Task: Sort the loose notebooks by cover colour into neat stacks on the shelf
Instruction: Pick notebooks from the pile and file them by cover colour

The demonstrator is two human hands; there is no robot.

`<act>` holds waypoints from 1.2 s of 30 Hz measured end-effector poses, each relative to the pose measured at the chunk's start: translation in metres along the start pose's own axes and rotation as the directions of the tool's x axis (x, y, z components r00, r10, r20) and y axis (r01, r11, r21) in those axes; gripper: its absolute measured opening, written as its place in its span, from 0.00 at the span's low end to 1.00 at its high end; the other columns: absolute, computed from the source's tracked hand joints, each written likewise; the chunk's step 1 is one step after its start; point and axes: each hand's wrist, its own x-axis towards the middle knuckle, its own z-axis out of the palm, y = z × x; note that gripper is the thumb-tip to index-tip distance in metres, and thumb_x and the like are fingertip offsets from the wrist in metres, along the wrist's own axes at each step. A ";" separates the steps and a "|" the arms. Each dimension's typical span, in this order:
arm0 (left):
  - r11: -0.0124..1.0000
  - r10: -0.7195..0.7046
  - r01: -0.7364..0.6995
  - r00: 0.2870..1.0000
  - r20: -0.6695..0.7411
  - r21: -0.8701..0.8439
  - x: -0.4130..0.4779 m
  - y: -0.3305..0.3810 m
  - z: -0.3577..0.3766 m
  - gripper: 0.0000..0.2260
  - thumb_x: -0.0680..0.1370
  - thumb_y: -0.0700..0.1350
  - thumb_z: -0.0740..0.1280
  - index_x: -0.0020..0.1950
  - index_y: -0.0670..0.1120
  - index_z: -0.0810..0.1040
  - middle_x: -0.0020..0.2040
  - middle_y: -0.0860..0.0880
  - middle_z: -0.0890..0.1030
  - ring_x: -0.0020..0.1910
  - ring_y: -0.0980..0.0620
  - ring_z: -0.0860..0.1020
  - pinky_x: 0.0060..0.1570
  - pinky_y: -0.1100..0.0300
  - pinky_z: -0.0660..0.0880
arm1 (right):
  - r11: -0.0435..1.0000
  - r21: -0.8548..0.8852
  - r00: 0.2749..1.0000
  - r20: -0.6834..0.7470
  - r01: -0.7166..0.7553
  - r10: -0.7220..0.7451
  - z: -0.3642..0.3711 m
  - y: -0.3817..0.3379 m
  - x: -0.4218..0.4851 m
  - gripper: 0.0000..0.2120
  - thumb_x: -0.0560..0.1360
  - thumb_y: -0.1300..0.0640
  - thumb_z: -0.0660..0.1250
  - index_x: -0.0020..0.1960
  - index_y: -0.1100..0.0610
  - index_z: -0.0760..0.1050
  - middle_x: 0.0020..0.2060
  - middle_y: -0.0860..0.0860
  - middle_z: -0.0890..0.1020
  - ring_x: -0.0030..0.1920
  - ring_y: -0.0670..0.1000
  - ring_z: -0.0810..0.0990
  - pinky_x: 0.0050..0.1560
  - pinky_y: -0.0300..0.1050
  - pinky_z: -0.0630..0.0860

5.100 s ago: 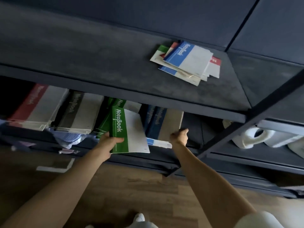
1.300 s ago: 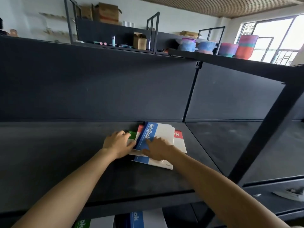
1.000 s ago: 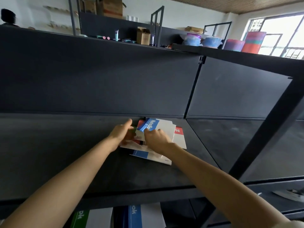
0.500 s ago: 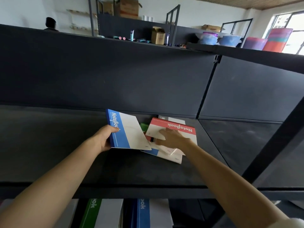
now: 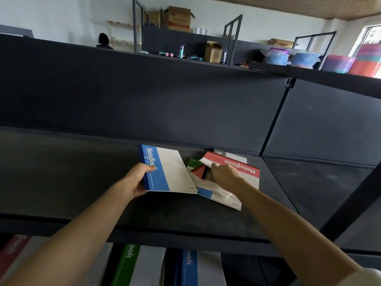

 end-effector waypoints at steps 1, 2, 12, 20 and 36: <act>1.000 -0.004 0.004 1.000 0.013 0.004 -0.001 -0.001 -0.001 0.19 0.79 0.41 0.62 0.68 0.42 0.63 0.46 0.42 0.74 0.42 0.45 0.74 0.44 0.48 0.71 | 1.000 0.010 1.000 0.002 -0.019 0.019 -0.003 -0.002 0.000 0.14 0.80 0.61 0.58 0.65 0.64 0.68 0.54 0.54 0.79 0.51 0.51 0.81 0.45 0.38 0.74; 1.000 -0.011 0.011 1.000 0.021 0.005 -0.002 -0.001 -0.003 0.19 0.79 0.40 0.62 0.68 0.42 0.64 0.46 0.42 0.74 0.42 0.44 0.74 0.42 0.49 0.71 | 0.997 0.049 0.999 0.001 -0.054 0.054 -0.008 -0.003 0.001 0.14 0.80 0.62 0.58 0.64 0.64 0.69 0.55 0.55 0.79 0.53 0.51 0.81 0.47 0.39 0.75; 0.986 0.002 0.005 0.999 0.040 -0.166 0.005 -0.001 -0.018 0.11 0.81 0.51 0.60 0.52 0.43 0.73 0.42 0.43 0.78 0.39 0.47 0.77 0.35 0.54 0.72 | 0.561 0.826 0.972 -0.174 0.056 0.158 -0.037 -0.019 -0.001 0.16 0.75 0.74 0.59 0.57 0.65 0.80 0.58 0.58 0.80 0.59 0.54 0.78 0.59 0.31 0.68; 1.000 -0.019 0.022 0.990 0.140 -0.016 0.006 0.005 -0.007 0.15 0.78 0.48 0.65 0.61 0.41 0.71 0.46 0.42 0.79 0.44 0.45 0.79 0.42 0.52 0.75 | 0.450 0.893 0.987 -0.056 -0.018 0.149 -0.017 -0.028 0.019 0.19 0.74 0.71 0.65 0.63 0.60 0.76 0.70 0.54 0.69 0.72 0.55 0.64 0.69 0.44 0.66; 1.000 0.031 -0.031 0.991 0.131 -0.001 0.019 0.012 -0.006 0.21 0.78 0.40 0.64 0.71 0.43 0.64 0.43 0.45 0.74 0.44 0.46 0.74 0.50 0.50 0.69 | 0.850 0.377 0.921 0.278 -0.367 0.274 0.004 -0.022 0.030 0.22 0.76 0.39 0.56 0.51 0.58 0.75 0.53 0.58 0.80 0.48 0.57 0.77 0.45 0.42 0.70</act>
